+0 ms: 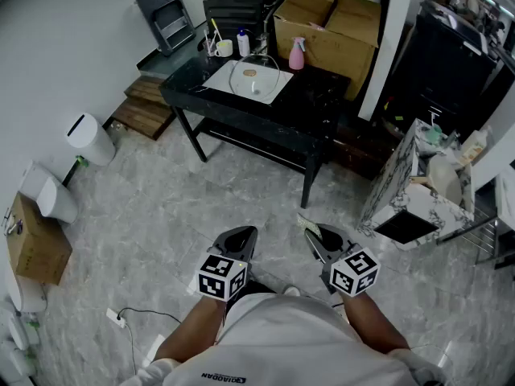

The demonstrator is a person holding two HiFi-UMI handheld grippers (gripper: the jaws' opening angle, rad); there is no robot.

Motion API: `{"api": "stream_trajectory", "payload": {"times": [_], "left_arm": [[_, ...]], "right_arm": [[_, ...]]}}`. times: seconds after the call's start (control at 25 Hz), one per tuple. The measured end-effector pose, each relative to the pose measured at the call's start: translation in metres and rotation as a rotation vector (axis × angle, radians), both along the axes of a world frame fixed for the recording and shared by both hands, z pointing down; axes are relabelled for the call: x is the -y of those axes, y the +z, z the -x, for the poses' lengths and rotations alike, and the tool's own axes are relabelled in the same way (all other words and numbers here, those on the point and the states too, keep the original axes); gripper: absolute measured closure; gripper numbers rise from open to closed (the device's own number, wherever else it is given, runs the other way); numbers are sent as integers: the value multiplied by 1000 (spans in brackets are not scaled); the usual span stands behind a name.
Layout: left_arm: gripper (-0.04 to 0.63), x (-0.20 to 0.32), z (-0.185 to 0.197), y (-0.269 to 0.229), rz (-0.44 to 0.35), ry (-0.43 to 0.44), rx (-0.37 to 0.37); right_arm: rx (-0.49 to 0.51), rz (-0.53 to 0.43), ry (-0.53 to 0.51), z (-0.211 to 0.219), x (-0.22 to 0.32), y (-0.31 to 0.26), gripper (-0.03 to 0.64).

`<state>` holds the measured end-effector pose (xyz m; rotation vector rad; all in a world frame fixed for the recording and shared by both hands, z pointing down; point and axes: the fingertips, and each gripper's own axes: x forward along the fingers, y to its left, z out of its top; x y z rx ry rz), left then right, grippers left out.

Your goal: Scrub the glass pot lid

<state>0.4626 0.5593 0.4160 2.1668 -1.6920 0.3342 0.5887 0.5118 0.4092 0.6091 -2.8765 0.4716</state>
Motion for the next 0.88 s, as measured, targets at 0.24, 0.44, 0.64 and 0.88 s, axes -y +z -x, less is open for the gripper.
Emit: {"api": "stream_trajectory", "payload": {"times": [0.24, 0.44, 0.64, 0.88], "left_arm": [[580, -5, -2, -2, -6, 8, -1], [580, -1, 0, -8, -23, 2, 4], [580, 1, -1, 0, -5, 12, -2], [580, 7, 18, 3, 11, -12, -24]], "right_arm": [[3, -11, 1, 1, -2, -3, 532], [-2, -29, -12, 3, -1, -5, 532], [-12, -21, -29, 7, -3, -1, 532], [3, 24, -23, 14, 1, 7, 531]]}}
